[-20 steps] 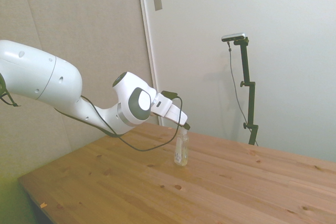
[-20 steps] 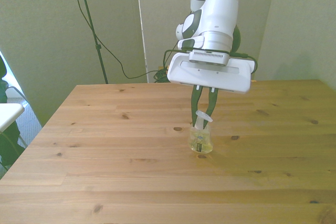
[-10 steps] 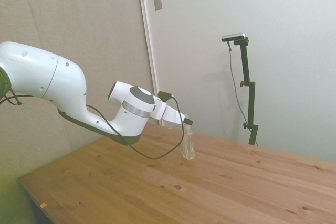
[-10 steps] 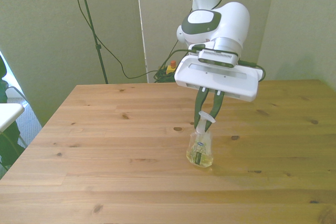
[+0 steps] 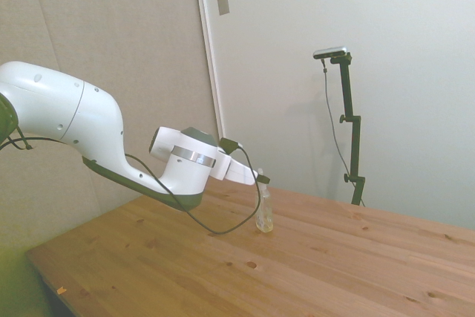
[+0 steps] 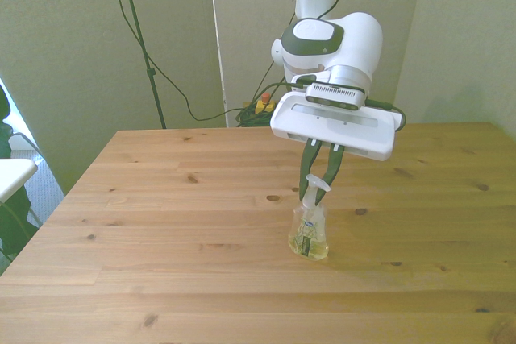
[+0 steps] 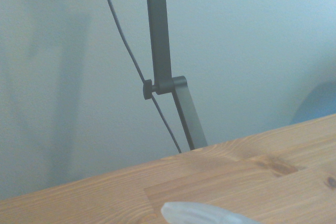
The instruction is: Stand the sanitizer
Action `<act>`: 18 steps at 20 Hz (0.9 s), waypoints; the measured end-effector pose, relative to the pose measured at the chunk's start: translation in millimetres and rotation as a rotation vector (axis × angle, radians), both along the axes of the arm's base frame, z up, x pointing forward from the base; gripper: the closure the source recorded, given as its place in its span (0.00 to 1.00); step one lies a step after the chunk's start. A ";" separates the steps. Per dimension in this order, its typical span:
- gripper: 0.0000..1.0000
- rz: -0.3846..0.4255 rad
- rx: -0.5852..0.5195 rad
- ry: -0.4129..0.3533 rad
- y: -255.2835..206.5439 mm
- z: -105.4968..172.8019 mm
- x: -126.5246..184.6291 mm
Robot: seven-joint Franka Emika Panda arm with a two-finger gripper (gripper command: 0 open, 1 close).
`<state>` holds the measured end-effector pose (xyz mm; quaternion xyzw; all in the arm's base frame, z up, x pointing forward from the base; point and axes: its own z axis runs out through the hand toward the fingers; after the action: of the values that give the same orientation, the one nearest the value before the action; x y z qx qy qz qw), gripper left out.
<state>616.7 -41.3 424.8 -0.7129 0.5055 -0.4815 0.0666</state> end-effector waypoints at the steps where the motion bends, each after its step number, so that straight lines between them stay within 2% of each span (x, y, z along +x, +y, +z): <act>1: 0.00 0.000 0.003 0.001 -0.1 -0.1 -1.7; 11: 0.00 0.006 0.021 0.063 2.8 -17.1 -15.3; 18: 0.00 0.041 0.091 0.210 2.2 -22.0 -35.3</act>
<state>581.4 -39.0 402.7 -0.7658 0.5165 -0.3790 0.0552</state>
